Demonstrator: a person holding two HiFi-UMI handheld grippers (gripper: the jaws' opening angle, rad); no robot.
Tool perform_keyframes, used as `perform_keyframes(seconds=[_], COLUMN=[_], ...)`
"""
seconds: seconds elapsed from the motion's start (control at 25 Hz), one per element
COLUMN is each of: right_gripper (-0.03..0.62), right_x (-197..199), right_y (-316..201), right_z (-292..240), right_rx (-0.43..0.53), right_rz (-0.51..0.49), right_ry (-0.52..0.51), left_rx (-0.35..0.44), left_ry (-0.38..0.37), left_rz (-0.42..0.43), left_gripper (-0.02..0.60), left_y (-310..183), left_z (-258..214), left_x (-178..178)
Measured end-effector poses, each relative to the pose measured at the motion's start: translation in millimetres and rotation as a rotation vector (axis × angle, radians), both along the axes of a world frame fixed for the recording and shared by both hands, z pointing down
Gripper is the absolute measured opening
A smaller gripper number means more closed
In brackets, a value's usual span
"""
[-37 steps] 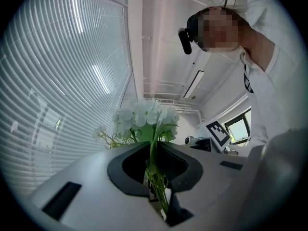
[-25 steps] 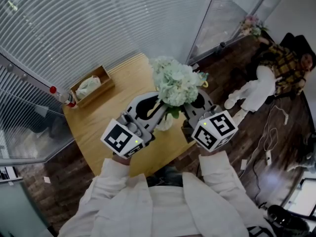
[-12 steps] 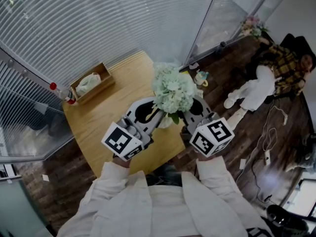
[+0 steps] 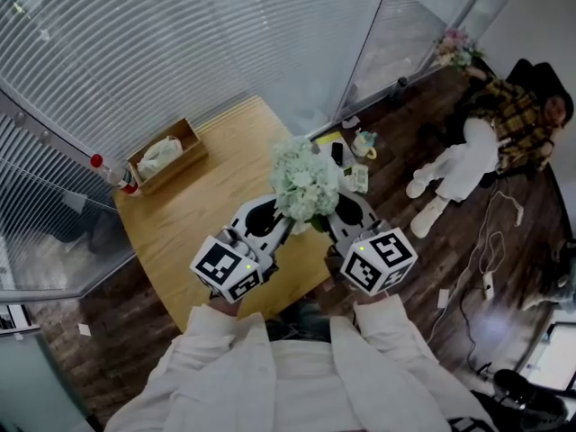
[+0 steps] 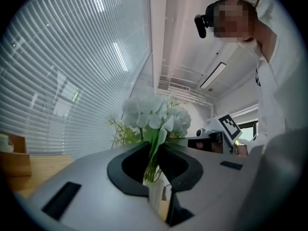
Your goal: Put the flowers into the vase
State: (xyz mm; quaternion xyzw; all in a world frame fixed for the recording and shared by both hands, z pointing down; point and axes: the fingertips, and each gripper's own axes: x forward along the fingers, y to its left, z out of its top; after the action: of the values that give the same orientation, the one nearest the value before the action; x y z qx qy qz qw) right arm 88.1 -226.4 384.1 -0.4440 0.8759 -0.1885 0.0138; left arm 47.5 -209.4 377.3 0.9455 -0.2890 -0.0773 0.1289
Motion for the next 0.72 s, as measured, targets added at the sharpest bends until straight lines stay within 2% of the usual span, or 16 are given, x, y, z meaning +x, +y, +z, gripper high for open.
perform_keyframes(seconds=[0.36,0.72], right_gripper=[0.014,0.014], right_x=[-1,-10], right_y=[19,38], right_z=[16,14], right_rx=[-0.05,-0.053], right_rz=[0.0,-0.038], right_ry=[0.009,-0.001], left_rx=[-0.052,-0.097], left_ry=[0.041,0.073], left_rz=[-0.029,-0.072], left_gripper=[0.052,0.082], left_y=[5,10], left_z=[4,2], left_x=[-5,-19])
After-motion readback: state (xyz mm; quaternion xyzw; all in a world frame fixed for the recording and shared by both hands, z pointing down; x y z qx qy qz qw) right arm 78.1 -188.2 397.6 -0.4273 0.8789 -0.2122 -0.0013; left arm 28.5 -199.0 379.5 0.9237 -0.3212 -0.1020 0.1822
